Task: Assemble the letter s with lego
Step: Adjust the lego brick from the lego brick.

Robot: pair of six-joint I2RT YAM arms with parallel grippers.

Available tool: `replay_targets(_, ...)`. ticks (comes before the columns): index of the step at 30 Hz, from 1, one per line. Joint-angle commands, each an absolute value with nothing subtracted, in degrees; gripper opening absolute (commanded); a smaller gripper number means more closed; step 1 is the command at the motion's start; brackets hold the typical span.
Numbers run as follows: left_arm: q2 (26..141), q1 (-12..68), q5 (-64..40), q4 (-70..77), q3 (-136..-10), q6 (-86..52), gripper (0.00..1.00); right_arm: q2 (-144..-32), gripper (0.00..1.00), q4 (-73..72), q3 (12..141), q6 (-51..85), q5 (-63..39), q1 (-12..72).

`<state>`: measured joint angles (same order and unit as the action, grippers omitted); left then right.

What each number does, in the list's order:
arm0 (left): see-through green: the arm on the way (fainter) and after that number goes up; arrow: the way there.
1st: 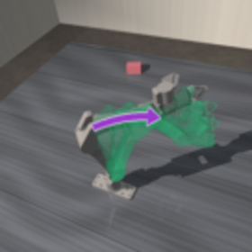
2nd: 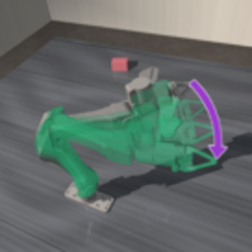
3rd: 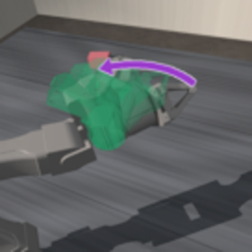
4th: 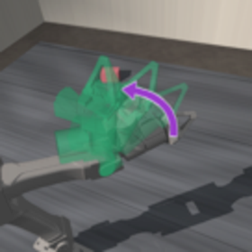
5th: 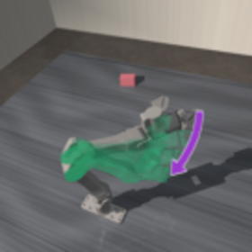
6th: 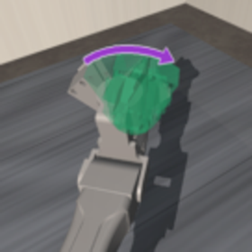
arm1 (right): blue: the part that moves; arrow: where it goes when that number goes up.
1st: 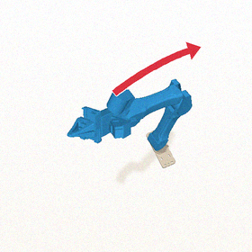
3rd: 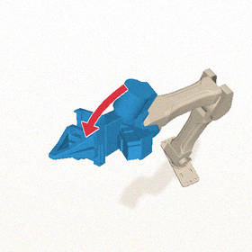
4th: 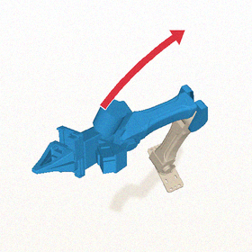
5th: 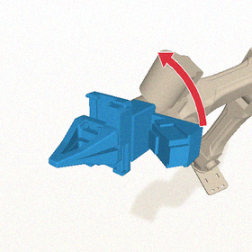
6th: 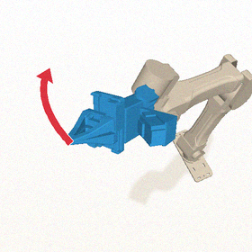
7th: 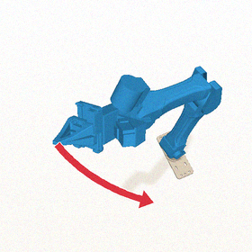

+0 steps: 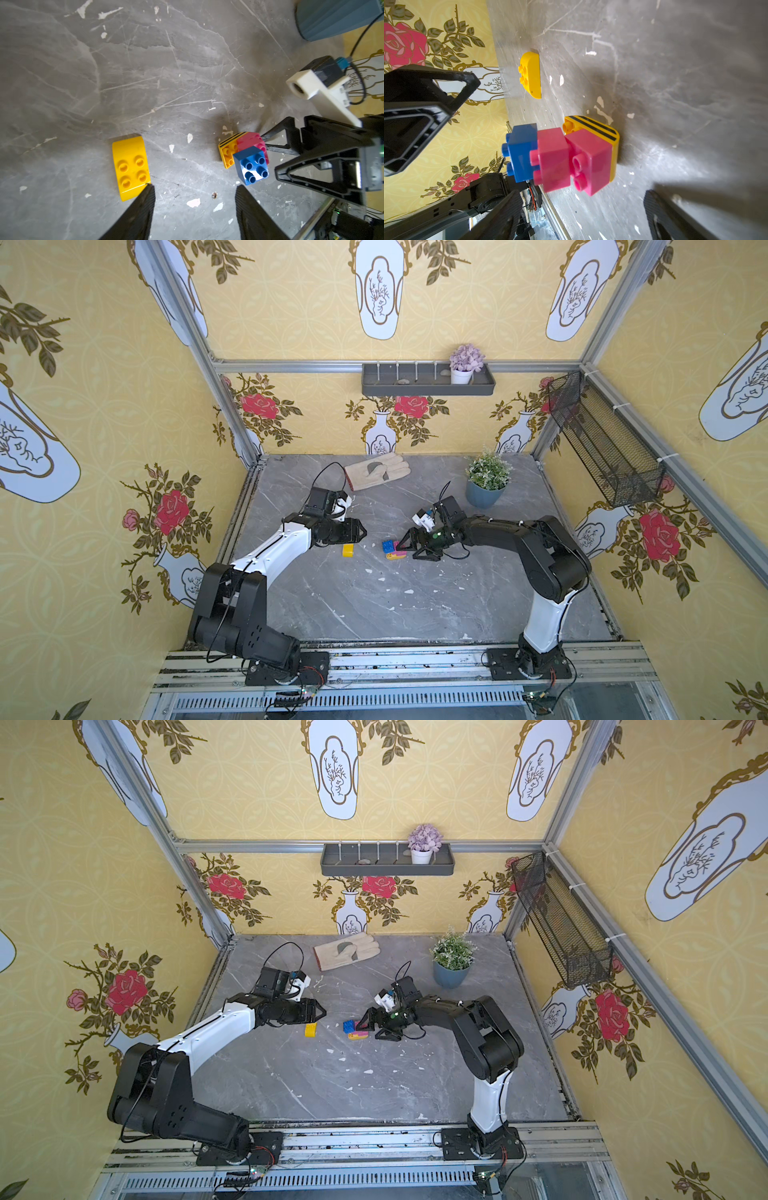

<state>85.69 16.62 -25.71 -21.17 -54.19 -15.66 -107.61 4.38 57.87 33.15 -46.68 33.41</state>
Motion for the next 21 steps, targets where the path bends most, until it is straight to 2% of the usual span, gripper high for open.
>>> replay_targets(1, 86.06, 16.87, -28.31, -19.15, -54.19, -16.68, 0.64, -108.43, 0.93, 0.1, 57.58, 34.0, -47.81, 33.32)
replay_targets(11, 86.58, 16.96, -28.55, -19.07, -54.21, -16.47, 0.64, -110.82, 0.91, -1.51, 59.1, 34.19, -48.86, 33.22)
replay_targets(21, 86.84, 17.05, -28.56, -19.2, -54.46, -16.4, 0.64, -111.77, 0.84, -1.29, 59.2, 33.93, -49.15, 33.22)
